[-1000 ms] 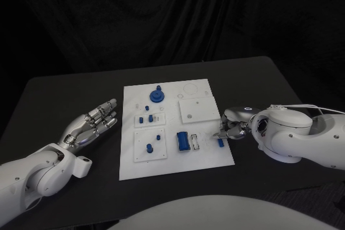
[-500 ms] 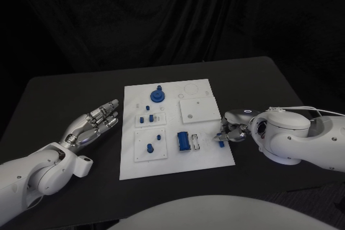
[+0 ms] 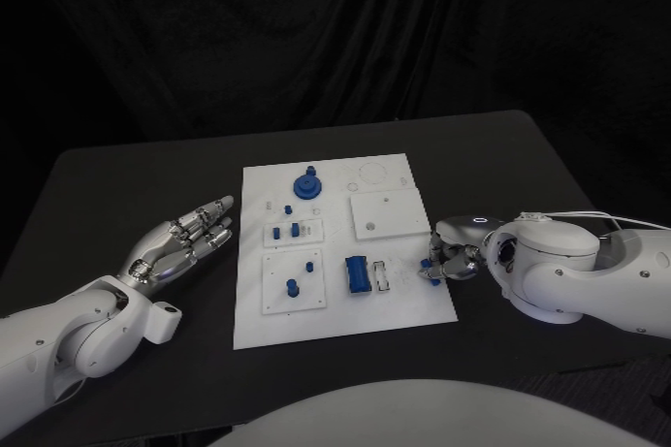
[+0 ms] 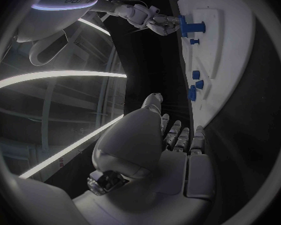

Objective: Assemble the parts on the task board

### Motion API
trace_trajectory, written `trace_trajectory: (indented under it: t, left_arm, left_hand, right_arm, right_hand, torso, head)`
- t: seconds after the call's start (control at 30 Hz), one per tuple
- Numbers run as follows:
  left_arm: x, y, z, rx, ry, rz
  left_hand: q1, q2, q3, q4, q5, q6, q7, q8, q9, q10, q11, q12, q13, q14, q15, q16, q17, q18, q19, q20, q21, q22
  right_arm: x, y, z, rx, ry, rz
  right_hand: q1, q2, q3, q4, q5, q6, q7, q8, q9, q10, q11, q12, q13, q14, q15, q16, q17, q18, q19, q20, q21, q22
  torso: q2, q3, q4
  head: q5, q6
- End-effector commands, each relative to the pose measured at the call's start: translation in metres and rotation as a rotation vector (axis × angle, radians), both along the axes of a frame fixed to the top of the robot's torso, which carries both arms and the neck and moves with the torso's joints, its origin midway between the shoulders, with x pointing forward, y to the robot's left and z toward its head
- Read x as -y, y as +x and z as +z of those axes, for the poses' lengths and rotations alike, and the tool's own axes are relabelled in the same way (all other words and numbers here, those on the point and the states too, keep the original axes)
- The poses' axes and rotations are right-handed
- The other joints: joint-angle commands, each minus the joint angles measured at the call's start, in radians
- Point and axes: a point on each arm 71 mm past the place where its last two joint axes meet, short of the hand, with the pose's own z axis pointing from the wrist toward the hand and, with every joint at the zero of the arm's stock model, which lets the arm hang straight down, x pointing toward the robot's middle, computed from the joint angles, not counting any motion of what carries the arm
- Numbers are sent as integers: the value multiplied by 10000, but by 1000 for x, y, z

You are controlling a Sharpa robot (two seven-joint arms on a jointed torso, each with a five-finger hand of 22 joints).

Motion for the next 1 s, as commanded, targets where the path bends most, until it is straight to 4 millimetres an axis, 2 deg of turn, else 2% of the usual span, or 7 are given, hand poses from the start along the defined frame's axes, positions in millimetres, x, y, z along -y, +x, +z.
trace_trajectory:
  t: [0.03, 0.13, 0.33, 0.53, 0.73, 0.83, 1.0]
  left_arm:
    - [2, -1, 8, 783, -771, -262]
    - [2, -1, 8, 755, -765, -276]
    - [2, -1, 7, 709, -755, -301]
    - [3, -1, 7, 677, -746, -319]
    - [2, -1, 7, 652, -735, -325]
    - [2, -1, 7, 642, -737, -335]
    - [2, -1, 6, 626, -737, -347]
  left_hand:
    - [79, -10, 32, -54, 55, 92, 44, 49, 17, 9, 63, 8, 7, -4, 90, -36, -11, -3, 9, 99, -32, 14]
    - [79, -8, 36, -61, 56, 126, 76, 54, 21, 21, 77, 20, 10, -4, 97, -36, -11, -6, 10, 105, -31, 14]
    - [81, -4, 41, -69, 57, 151, 110, 58, 23, 44, 97, 45, 15, -4, 106, -36, -11, -8, 12, 111, -30, 16]
    - [83, 1, 47, -75, 58, 164, 130, 60, 24, 53, 110, 53, 16, -4, 112, -36, -11, -10, 12, 115, -30, 16]
    - [86, 6, 52, -82, 59, 176, 149, 61, 24, 68, 124, 69, 19, -4, 119, -36, -11, -11, 14, 120, -29, 18]
    - [88, 6, 56, -89, 58, 179, 164, 60, 24, 80, 137, 80, 21, -4, 126, -36, -11, -13, 16, 125, -27, 20]
    - [88, 6, 56, -89, 58, 179, 164, 60, 24, 80, 137, 80, 21, -4, 126, -36, -11, -13, 16, 125, -27, 20]
  right_arm:
    - [2, -2, -6, -177, -144, -191]
    - [2, -2, -7, -296, 17, -301]
    - [1, -1, -7, -240, 499, -503]
    - [1, -2, -9, -509, 1394, -983]
    - [1, -3, -12, -1279, 2924, -1857]
    - [0, -4, -13, -1536, 3559, -2151]
    - [-5, -6, -13, -2097, 4727, -2675]
  right_hand:
    - [291, -22, 222, -246, 592, 51, -42, -146, -626, 1041, -4, 27, 2634, 658, -37, -50, 436, 65, 414, -9, -17, 2132]
    - [633, -20, 662, -613, 1181, 104, -55, -174, -691, 1041, -19, 27, 2634, 656, -57, -59, 423, 100, 350, -29, -155, 2085]
    - [444, -218, 1926, -1085, 1059, 63, 17, -175, -724, 1041, 37, 27, 2634, 650, -9, -81, 387, 103, 339, 5, -193, 2078]
    - [228, -332, 2342, -1223, 1045, -26, 61, -196, -741, 1041, 68, 27, 2634, 647, 16, -90, 368, 106, 337, 27, -208, 2074]
    - [34, -429, 2501, -1272, 1057, -57, 85, -195, -749, 1041, 90, 27, 2634, 661, 36, -62, 428, 100, 350, 44, -186, 2083]
    - [-295, -563, 2626, -1272, 1182, -61, 89, -197, -775, 1041, 97, 27, 2634, 681, 46, -15, 519, 95, 365, 59, -162, 2091]
    - [-478, -604, 2745, -1303, 1223, -65, 89, -202, -799, 1041, 99, 27, 2634, 695, 47, 20, 587, 90, 379, 60, -135, 2100]
  torso:
    - [0, -1, -3]
    - [2, 1, -2]
    - [-1, 2, 7]
    - [0, -2, 0]
    - [-1, 0, -5]
    - [-1, 3, 2]
    - [2, 11, 5]
  head:
    - [-13, -1]
    - [-16, -1]
    - [12, -1]
    - [64, -1]
    - [95, -1]
    - [99, -1]
    - [134, -1]
